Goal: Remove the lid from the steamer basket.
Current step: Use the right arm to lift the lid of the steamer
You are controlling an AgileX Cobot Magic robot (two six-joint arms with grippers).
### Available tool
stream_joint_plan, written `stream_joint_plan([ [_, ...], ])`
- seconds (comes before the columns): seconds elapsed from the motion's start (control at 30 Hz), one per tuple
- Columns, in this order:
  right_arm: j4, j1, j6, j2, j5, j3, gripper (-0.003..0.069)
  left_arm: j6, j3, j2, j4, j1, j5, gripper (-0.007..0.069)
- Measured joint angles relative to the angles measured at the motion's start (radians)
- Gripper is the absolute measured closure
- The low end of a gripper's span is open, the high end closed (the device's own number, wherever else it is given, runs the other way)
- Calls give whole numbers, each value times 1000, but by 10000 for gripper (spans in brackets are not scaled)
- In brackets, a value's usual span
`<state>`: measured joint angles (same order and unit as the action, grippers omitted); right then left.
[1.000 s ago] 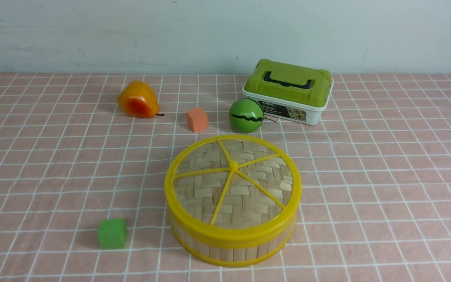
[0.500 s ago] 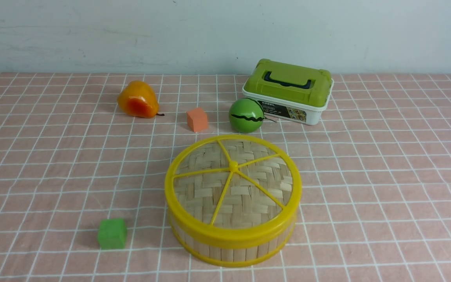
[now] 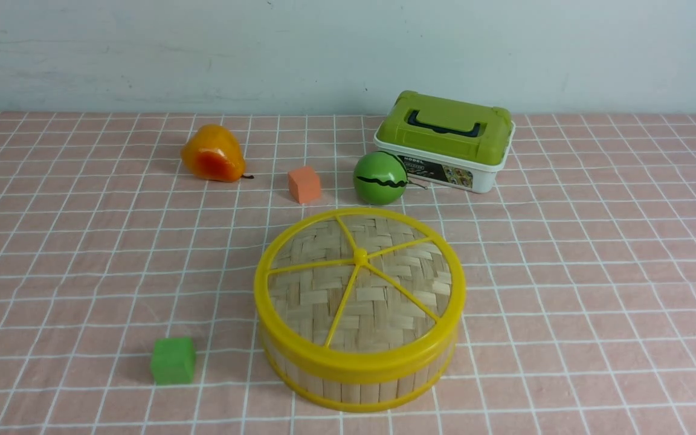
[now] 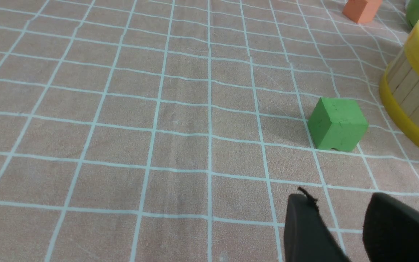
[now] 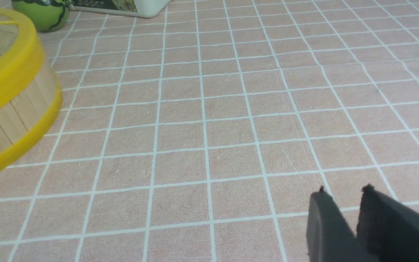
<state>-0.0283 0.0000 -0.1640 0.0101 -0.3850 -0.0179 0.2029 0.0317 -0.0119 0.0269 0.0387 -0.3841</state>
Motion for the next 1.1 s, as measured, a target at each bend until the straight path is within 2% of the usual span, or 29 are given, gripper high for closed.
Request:
stream_joint_plan([
  [0.13, 23, 0, -5, 0, 0, 0, 529, 0, 0, 0, 0, 0, 0, 386],
  [0.23, 138, 0, -72, 0, 0, 0, 527, 0, 0, 0, 0, 0, 0, 386],
  [0.3, 238, 0, -134, 0, 0, 0, 525, 0, 0, 0, 0, 0, 0, 386],
  [0.33, 385, 0, -224, 0, -3, -1, 522, 0, 0, 0, 0, 0, 0, 386],
  [0.37, 449, 0, -263, 0, -5, -2, 522, 0, 0, 0, 0, 0, 0, 386],
  [0.43, 536, 0, -313, 0, -6, -4, 519, 0, 0, 0, 0, 0, 0, 386],
  [0.47, 628, 0, -355, 0, -7, -7, 518, 0, 0, 0, 0, 0, 0, 386],
  [0.5, 649, 0, -364, 0, -9, -7, 517, 0, 0, 0, 0, 0, 0, 386],
  [0.8, 662, 0, -358, 0, 69, -9, 508, 0, 0, 0, 0, 0, 0, 386],
  [0.87, 662, 0, -325, 0, 88, -9, 508, 0, 0, 0, 0, 0, 0, 386],
  [1.03, 655, 0, -144, 0, 53, 26, 508, 0, 0, 0, 0, 0, 0, 386],
  [1.1, 631, 0, -25, -14, 7, 103, 533, 0, 0, 0, 0, 0, 0, 386],
])
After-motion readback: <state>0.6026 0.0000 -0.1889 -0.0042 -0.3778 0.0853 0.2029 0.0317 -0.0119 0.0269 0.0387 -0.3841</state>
